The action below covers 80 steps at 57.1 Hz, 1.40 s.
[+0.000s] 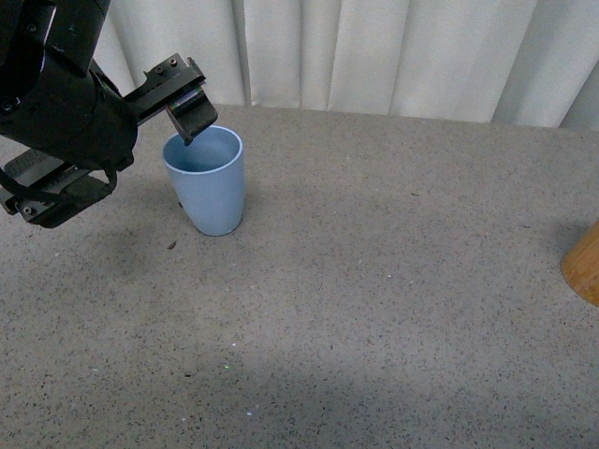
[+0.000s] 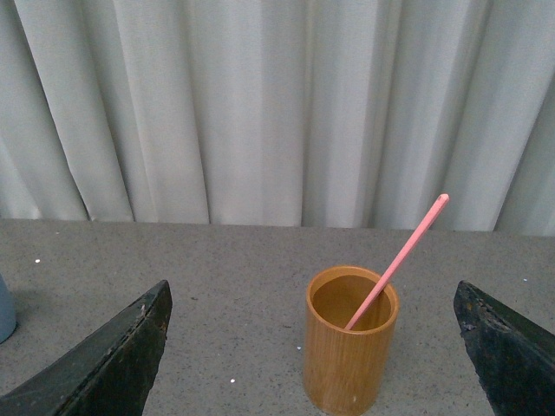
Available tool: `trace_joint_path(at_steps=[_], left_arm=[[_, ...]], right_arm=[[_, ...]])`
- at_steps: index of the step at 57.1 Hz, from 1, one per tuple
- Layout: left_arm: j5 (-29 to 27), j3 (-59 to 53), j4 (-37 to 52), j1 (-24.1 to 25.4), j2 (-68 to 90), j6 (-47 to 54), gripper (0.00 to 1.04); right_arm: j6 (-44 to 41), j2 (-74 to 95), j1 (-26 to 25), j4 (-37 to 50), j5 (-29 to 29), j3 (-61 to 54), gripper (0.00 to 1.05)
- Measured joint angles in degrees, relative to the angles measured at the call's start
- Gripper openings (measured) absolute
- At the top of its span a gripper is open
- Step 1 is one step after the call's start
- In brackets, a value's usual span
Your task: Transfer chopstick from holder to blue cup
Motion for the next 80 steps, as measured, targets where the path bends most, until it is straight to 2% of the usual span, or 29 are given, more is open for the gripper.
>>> trace_joint_path(at_steps=[40, 67, 75, 80], left_arm=[[-1.5, 0.6, -1.1, 1.0, 2.4, 0.9, 0.97], [-1.0, 0.6, 0.7, -1.6, 3.9, 2.4, 0.31], [1.4, 0.6, 2.0, -3.4, 3.6, 2.3, 0.05], [4.2, 0.6, 3.2, -5.6, 2.2, 2.2, 0.04]], right_arm=[[0.0, 0.0, 0.0, 0.0, 0.0, 0.0, 0.95], [0.0, 0.0, 0.0, 0.0, 0.0, 0.0, 0.95], [0.0, 0.0, 0.0, 0.0, 0.0, 0.0, 0.95], [0.0, 0.0, 0.0, 0.0, 0.0, 0.0, 0.95]])
